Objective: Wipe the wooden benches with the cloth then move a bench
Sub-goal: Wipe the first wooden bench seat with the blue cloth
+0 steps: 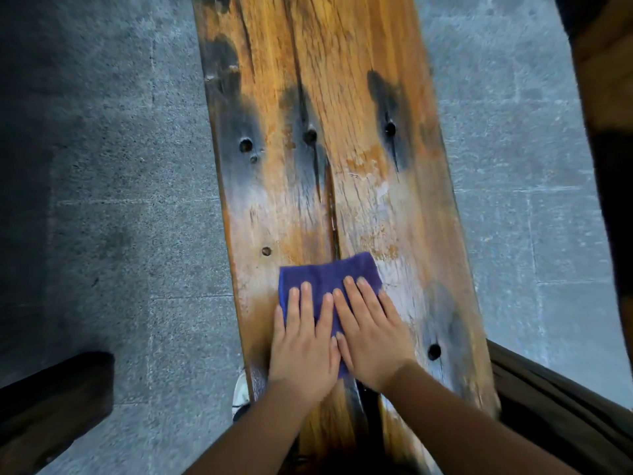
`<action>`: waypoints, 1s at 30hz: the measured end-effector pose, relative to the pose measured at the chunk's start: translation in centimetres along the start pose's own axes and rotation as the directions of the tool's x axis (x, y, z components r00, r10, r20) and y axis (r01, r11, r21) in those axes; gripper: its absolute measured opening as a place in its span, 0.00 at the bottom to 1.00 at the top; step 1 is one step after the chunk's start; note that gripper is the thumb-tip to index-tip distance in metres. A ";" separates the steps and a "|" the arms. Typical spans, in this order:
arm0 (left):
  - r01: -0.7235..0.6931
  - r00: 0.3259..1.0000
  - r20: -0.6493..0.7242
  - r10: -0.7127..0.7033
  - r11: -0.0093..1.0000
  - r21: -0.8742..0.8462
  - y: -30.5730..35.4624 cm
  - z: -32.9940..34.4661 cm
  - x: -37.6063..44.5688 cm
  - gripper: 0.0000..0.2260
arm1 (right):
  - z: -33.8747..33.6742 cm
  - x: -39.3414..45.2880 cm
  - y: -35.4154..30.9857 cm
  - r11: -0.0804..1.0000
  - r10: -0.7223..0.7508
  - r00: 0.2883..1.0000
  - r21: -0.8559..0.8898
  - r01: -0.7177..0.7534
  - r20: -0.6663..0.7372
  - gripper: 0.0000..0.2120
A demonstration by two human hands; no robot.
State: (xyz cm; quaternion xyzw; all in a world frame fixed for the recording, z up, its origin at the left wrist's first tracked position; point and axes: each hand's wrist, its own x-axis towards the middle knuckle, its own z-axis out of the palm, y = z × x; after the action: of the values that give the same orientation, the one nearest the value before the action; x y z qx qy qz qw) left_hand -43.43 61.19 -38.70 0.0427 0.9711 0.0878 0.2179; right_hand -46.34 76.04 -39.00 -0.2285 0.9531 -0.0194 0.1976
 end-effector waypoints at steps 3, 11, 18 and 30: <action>-0.100 0.992 0.084 0.100 0.995 0.006 2.9 1.1 -2.8 0.29 | 1.4 -5.8 -0.2 0.989 0.133 0.991 0.061 -0.133 -0.005 0.30; -0.156 0.984 0.066 0.164 0.981 -0.115 7.4 2.7 -3.5 0.25 | 2.0 -8.7 0.5 0.896 0.402 0.915 0.224 -0.385 -0.034 0.27; -0.095 0.994 -0.063 0.091 0.994 -0.056 5.9 0.4 5.5 0.25 | -0.2 0.1 4.6 0.930 0.335 0.936 0.194 -0.311 -0.106 0.28; -0.093 0.986 -0.132 0.102 0.993 0.070 1.0 -6.6 20.8 0.27 | -5.3 16.2 8.9 0.950 0.289 0.951 0.155 -0.271 -0.113 0.31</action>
State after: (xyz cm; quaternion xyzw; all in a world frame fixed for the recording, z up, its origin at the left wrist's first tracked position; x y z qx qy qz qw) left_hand -64.95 63.68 -41.32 0.0909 0.9827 0.0702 0.1452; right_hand -65.42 76.54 -41.22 -0.0748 0.9834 -0.0724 0.1489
